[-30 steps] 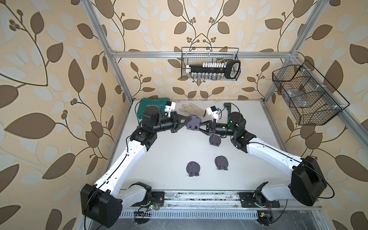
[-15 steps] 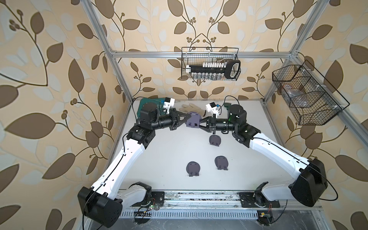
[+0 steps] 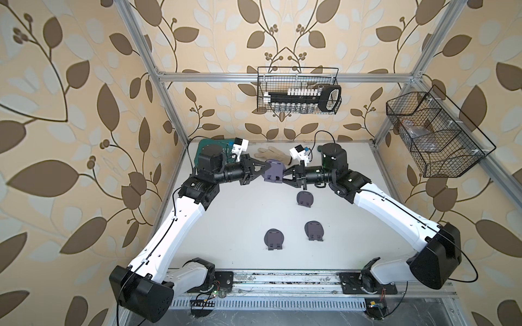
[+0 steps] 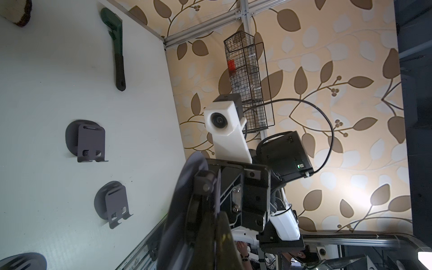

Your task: Open the phone stand

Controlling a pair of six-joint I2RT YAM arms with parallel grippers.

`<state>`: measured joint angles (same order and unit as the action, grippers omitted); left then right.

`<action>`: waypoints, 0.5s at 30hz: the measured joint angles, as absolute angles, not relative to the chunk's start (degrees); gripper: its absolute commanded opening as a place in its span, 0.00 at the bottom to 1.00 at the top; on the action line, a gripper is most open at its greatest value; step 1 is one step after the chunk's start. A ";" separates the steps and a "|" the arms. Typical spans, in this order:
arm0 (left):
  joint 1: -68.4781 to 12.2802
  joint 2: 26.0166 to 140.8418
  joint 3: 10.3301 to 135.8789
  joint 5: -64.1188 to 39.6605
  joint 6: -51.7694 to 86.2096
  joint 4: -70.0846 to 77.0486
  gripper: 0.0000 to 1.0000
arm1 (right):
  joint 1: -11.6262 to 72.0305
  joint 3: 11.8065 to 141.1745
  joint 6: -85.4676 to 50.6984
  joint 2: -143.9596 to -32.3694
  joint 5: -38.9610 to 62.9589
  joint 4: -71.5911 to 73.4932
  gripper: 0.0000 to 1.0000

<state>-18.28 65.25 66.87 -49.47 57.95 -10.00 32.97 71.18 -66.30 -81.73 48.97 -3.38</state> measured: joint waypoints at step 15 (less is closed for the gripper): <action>-18.26 65.25 67.07 -49.04 62.37 -9.41 0.00 | 31.90 68.34 -67.53 -84.68 53.89 3.95 0.00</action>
<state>-18.26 65.25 67.07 -49.04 62.37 -9.41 31.90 68.34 -67.53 -84.68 53.89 3.95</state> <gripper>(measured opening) 0.049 0.048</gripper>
